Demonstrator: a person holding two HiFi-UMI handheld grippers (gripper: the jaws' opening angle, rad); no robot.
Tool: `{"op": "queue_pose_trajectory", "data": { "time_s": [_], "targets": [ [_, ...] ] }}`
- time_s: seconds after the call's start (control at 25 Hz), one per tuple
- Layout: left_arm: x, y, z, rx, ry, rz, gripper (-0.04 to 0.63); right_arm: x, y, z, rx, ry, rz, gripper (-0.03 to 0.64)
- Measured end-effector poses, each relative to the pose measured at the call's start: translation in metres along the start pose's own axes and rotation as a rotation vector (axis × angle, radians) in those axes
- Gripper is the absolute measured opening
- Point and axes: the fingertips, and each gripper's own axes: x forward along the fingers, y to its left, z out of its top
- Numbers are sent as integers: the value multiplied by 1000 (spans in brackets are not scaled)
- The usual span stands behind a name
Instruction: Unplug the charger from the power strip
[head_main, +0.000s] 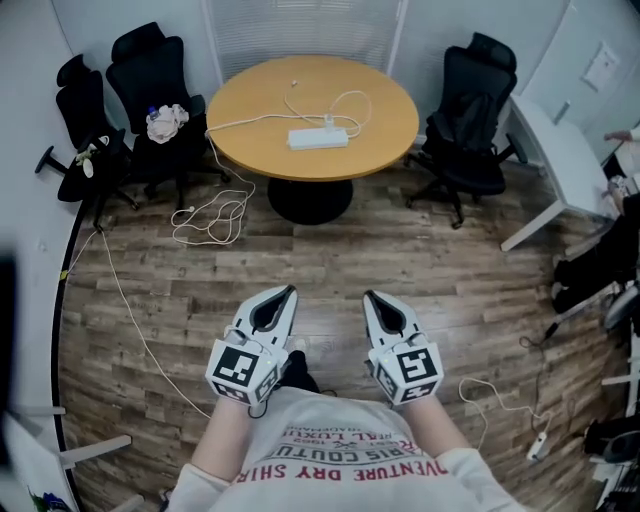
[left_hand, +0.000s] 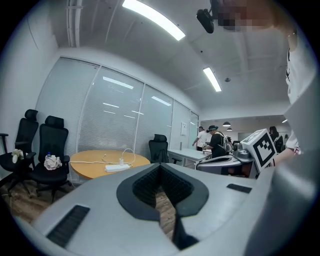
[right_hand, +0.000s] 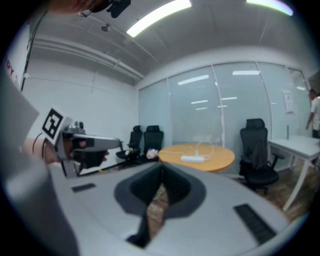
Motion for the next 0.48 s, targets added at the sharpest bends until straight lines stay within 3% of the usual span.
{"op": "queue_pose_trajectory", "data": {
  "time_s": [0.48],
  "targets": [
    [113,157,39,7,-12,-57,32,167,-44,51,-5,14,-89,29]
  ]
}}
